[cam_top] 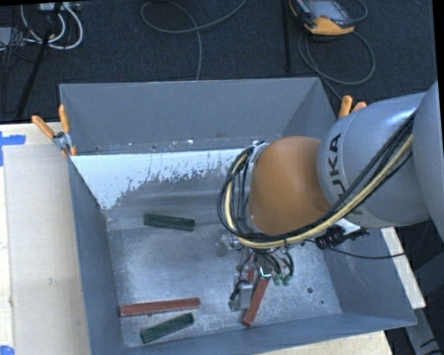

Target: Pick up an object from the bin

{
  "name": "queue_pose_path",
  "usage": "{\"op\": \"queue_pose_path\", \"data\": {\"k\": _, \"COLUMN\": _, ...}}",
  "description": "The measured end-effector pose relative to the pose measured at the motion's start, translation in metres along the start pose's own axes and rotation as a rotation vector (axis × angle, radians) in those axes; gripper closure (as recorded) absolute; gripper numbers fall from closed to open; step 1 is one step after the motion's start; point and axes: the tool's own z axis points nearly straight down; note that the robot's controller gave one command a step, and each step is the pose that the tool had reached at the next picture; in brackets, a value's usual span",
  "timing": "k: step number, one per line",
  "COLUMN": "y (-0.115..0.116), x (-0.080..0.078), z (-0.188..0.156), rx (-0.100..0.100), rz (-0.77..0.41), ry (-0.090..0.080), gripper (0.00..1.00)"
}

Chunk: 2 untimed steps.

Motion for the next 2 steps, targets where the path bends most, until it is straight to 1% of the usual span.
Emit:
{"op": "queue_pose_path", "data": {"k": 1, "y": 0.106, "x": 0.003, "z": 0.064, "rx": -0.001, "rz": -0.162, "ry": -0.005, "gripper": 0.0}}
{"op": "queue_pose_path", "data": {"k": 2, "y": 0.169, "x": 0.008, "z": 0.032, "rx": -0.002, "rz": -0.314, "ry": -0.011, "gripper": 0.0}}
